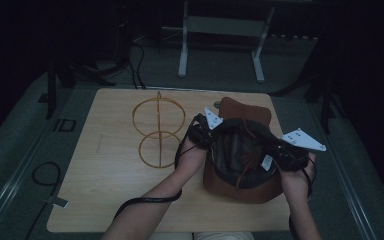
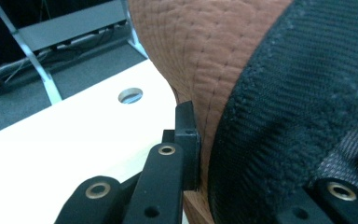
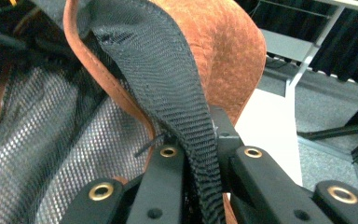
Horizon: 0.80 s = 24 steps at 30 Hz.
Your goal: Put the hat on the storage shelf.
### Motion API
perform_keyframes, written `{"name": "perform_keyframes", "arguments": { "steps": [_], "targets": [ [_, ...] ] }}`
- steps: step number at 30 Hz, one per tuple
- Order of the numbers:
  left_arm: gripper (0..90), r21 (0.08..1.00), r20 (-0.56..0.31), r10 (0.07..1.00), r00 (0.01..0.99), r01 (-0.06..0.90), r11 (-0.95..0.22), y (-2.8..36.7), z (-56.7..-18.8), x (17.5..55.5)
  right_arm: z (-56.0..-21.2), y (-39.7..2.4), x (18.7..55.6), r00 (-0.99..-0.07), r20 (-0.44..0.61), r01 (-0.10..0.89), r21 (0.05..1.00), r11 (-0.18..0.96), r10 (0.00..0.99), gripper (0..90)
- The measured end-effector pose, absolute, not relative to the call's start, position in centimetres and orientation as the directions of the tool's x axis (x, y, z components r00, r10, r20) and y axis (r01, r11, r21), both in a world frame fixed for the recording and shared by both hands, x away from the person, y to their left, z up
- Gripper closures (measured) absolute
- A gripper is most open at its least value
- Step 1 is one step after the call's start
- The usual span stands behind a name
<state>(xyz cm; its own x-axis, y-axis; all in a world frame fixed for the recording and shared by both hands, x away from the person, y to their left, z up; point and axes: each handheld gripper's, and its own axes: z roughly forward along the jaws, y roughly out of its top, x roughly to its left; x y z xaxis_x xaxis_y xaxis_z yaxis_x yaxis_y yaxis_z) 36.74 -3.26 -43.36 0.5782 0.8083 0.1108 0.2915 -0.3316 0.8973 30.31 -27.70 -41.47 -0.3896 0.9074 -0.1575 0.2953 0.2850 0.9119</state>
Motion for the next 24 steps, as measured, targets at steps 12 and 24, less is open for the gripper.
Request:
{"name": "perform_keyframes", "arguments": {
  "steps": [12,24],
  "targets": [
    [86.7,0.915,0.121,0.782,0.612,0.237,-0.327,-2.6,-42.4,36.9,-42.2,-29.1,28.1,-0.505,-0.086,0.295,0.918,0.266,0.859,57.9],
    [86.7,0.935,0.138,0.764,0.630,0.171,-0.310,-0.9,-41.4,36.3,-40.1,-33.3,25.8,-0.654,0.024,0.244,0.953,0.181,0.756,39.1]
  ]
}}
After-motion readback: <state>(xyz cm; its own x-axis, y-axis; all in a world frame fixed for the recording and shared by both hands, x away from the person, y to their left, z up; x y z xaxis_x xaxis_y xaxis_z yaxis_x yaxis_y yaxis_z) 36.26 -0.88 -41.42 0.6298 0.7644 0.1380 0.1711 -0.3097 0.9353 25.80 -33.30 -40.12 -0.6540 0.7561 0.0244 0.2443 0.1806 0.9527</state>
